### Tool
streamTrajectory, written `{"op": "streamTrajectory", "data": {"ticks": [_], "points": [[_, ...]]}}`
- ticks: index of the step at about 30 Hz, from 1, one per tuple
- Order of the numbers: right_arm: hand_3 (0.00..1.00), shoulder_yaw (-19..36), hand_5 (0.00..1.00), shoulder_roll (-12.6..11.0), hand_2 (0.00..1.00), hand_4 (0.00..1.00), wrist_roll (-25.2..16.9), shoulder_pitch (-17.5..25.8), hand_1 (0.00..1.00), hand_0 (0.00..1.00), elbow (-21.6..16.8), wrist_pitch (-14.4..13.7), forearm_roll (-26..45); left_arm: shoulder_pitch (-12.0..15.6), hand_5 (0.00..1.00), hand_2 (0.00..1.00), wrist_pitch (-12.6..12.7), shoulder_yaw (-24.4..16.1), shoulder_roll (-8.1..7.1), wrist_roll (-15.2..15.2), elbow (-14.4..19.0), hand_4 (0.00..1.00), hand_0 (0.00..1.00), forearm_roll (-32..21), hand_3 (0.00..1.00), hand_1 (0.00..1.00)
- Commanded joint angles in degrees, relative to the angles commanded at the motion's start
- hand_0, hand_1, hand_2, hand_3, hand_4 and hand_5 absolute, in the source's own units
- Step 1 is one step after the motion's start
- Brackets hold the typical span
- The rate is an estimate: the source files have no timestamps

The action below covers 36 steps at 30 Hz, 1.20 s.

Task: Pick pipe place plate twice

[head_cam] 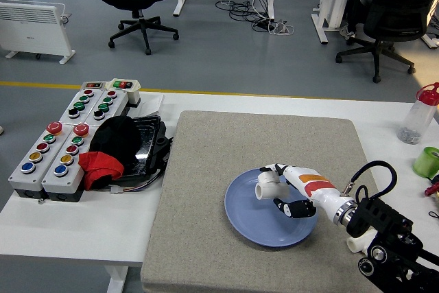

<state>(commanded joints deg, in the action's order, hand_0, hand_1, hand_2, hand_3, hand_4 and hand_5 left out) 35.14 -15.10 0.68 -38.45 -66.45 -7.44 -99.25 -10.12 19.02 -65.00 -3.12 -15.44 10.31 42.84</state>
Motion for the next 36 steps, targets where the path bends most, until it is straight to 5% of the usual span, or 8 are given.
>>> {"op": "streamTrajectory", "data": {"ticks": [1,6,7,20,28,36], "points": [[0.864,-0.15,0.222,0.15,0.898,0.658,0.17,-0.16,0.806,0.847,0.12,0.99,-0.95,-0.01,0.998,0.725,0.01,0.02,0.0,0.01,0.0,0.416,0.721,-0.07,0.679,0.761],[0.864,-0.38,0.222,0.49,0.898,0.658,1.56,-0.63,0.806,0.847,0.38,4.99,-4.1,-0.06,0.998,0.725,0.01,0.1,0.0,0.02,0.0,0.416,0.721,-0.23,0.679,0.761],[0.998,-0.45,0.269,0.53,0.998,0.772,1.63,-0.69,0.942,0.998,0.42,5.44,-4.37,-0.07,0.998,0.725,0.02,0.09,0.0,0.01,0.0,0.416,0.721,-0.23,0.679,0.761],[0.998,1.66,0.315,0.34,0.998,0.843,0.3,-0.16,0.967,0.998,-0.17,6.16,-3.54,0.03,0.998,0.725,0.0,-0.01,-0.01,-0.03,0.0,0.416,0.721,-0.05,0.679,0.761],[0.998,8.7,0.331,-1.09,0.998,0.86,-0.09,1.72,0.962,0.998,-3.83,5.76,-2.59,0.14,0.998,0.725,-0.02,-0.29,-0.06,-0.07,0.0,0.416,0.721,0.45,0.678,0.761],[0.998,17.03,0.342,-5.3,0.998,0.862,2.49,5.0,0.957,0.998,-9.11,10.89,-1.78,0.32,0.998,0.724,0.02,-0.66,-0.1,-0.1,0.0,0.416,0.721,1.01,0.677,0.761]]}}
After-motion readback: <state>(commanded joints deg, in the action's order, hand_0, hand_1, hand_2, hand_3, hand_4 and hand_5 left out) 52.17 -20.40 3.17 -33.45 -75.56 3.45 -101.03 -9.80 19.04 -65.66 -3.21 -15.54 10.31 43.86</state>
